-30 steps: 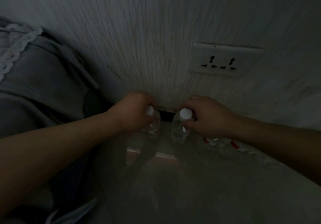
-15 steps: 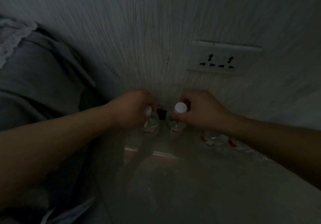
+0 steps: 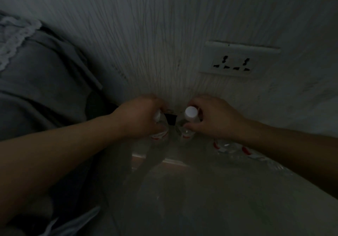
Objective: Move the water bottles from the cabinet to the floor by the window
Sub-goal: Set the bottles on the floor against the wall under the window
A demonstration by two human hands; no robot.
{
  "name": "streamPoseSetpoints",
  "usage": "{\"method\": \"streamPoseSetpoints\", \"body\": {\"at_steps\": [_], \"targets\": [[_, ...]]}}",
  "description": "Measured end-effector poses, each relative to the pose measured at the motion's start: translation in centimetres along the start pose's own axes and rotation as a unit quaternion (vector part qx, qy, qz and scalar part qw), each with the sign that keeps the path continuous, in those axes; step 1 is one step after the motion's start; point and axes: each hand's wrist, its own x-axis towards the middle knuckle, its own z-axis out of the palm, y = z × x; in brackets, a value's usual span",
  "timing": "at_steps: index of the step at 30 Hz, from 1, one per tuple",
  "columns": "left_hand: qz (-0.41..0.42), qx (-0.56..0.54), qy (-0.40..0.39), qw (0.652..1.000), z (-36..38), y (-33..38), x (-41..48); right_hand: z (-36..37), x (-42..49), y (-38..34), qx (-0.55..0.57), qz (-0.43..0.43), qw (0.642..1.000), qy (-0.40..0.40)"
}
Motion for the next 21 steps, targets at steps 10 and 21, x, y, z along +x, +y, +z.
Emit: {"method": "streamPoseSetpoints", "body": {"at_steps": [10,21], "targets": [[-0.059,0.020,0.046,0.997,0.0,0.1,0.1,-0.6,0.5,0.4,0.002,-0.097,0.994,-0.045],[-0.034,-0.038,0.030,0.998,-1.3,0.3,0.6,-0.7,0.4,-0.1,0.001,-0.090,0.996,-0.021]]}}
